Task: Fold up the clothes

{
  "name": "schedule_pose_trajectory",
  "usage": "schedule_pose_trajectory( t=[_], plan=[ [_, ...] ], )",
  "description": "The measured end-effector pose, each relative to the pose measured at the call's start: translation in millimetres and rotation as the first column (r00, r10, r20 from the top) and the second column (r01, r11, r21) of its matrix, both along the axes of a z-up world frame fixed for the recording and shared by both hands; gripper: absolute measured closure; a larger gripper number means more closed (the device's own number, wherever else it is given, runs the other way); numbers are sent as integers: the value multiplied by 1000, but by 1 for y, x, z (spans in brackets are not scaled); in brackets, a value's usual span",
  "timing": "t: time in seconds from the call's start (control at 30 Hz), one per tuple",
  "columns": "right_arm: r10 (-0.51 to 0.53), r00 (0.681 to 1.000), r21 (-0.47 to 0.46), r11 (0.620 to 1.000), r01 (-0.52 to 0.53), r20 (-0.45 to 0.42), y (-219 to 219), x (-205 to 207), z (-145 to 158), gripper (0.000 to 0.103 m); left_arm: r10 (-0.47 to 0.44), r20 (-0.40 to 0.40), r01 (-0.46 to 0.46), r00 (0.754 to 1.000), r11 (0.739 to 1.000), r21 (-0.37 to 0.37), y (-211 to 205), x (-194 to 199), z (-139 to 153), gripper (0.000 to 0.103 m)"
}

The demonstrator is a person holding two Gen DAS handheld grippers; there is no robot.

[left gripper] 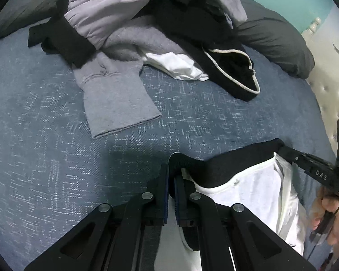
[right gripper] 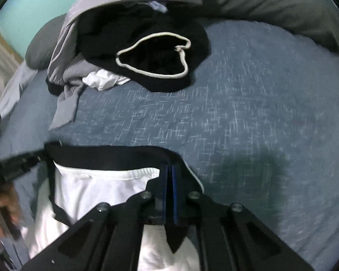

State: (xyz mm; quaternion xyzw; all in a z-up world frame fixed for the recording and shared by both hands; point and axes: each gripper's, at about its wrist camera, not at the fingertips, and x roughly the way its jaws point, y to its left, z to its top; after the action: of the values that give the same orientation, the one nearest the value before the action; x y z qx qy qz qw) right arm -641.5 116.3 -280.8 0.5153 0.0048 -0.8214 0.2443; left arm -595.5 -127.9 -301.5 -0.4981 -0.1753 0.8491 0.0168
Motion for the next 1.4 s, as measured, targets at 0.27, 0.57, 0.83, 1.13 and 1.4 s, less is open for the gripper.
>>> schedule_pose_trajectory(
  t=[0.27, 0.57, 0.83, 1.13, 1.4],
  plan=[
    [-88, 996, -185, 979, 85, -9, 26, 8, 32, 70, 9, -76, -1, 997, 995, 101, -27, 22, 36, 61],
    [-135, 991, -312, 942, 125, -10, 69, 70, 60, 69, 20, -75, -12, 997, 994, 113, -57, 82, 50, 45],
    [-101, 995, -382, 919, 96, 9, 98, 166, 70, 66, 12, -40, -8, 999, 995, 97, -58, 172, 34, 23],
    [-74, 997, -403, 913, 62, -13, 105, 240, 72, 64, 33, -7, -32, 999, 995, 92, -52, 221, 16, 8],
    [-100, 994, -442, 894, 70, -46, 111, 288, 69, 64, 48, -4, -48, 999, 998, 47, -43, 248, 8, 8]
  ],
)
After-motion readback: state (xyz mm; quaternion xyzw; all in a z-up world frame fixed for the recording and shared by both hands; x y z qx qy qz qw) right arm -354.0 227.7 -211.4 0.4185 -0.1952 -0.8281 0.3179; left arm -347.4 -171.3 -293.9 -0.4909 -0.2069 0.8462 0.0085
